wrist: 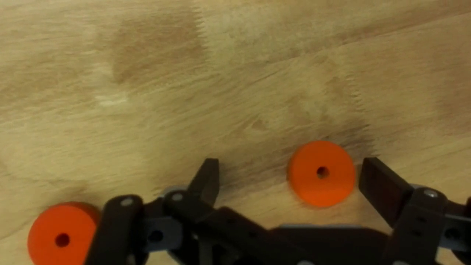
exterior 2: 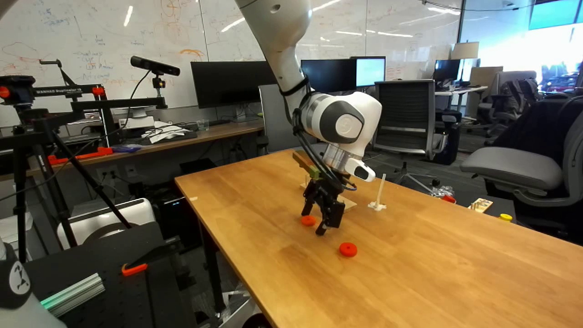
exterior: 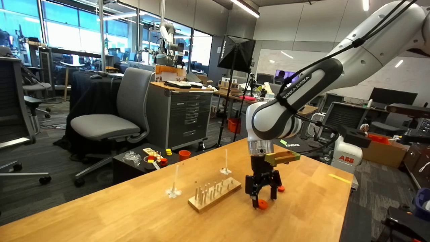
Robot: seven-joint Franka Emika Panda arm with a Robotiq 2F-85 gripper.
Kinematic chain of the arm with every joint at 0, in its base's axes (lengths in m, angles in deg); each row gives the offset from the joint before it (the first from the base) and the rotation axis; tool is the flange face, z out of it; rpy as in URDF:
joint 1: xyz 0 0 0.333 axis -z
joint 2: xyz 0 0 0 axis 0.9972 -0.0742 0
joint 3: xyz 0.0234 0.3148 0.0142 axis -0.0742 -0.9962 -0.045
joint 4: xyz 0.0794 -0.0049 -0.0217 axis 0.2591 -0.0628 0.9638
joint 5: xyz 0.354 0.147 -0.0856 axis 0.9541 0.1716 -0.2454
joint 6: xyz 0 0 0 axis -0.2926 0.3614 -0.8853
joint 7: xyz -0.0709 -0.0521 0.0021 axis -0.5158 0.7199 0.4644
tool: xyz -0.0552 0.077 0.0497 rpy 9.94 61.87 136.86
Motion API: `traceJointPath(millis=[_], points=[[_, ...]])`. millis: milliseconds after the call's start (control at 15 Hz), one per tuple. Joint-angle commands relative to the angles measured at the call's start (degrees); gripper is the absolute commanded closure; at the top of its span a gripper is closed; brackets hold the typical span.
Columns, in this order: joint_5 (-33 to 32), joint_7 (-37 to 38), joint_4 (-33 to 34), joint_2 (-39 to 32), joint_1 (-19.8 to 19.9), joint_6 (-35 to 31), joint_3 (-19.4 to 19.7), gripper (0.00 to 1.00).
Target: Pick up an orange disk and place it on a rod on the wooden base
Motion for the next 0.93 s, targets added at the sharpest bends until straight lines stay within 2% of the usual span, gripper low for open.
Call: traceJointPath(millis=[0,467,867], points=[[2.76,-6.39,-5.14,2.18,2.3,-6.34,-2.06,0.0],[2.4,-8.56,-13.18,6.36,1.87,-16.48,-2.64,0.0],[-2.16,-2.17,-18.87,9.38,-3.75,-25.54,0.42,0.0]])
